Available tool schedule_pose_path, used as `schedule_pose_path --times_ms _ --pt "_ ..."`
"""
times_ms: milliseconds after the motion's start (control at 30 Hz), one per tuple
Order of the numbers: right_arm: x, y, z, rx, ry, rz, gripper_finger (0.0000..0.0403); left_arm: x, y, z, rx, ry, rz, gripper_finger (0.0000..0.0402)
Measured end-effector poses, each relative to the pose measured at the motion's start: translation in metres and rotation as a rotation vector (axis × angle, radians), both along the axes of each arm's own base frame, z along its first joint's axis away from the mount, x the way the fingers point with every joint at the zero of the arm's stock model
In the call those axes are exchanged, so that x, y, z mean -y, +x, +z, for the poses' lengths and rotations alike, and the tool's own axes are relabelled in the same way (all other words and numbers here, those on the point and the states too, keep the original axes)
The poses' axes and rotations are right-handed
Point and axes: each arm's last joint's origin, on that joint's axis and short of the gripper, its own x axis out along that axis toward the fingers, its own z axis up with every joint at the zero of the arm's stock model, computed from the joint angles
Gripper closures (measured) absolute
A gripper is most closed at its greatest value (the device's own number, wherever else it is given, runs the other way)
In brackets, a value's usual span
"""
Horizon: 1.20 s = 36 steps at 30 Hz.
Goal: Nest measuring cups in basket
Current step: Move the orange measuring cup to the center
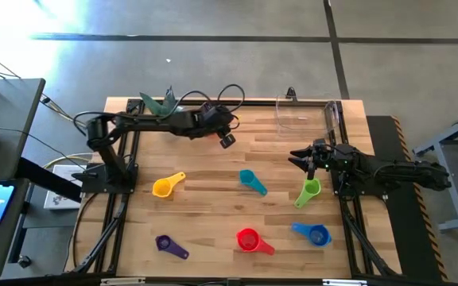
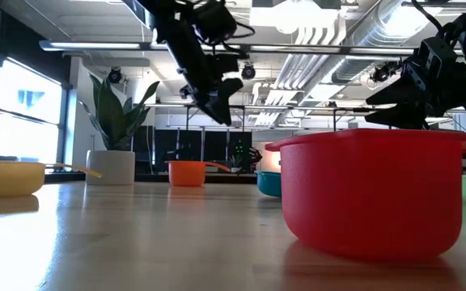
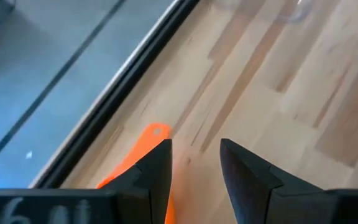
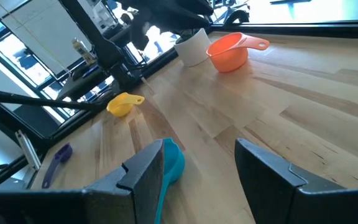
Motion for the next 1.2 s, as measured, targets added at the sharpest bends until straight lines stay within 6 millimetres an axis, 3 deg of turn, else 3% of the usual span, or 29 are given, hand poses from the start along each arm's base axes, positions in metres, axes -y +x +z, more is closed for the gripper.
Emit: schedule_pose_path --times_ms 467,1200 --pt "0.0 0.0 0.0 -0.003 0.001 0.0 0.0215 -0.023 -0.001 -0.023 -0.11 -0.173 0.153 0.0275" --pt "0.0 0.0 -0.001 -0.007 -0.006 0.001 0.0215 -0.047 -0.019 -0.027 -0.131 -0.239 0.28 0.0275"
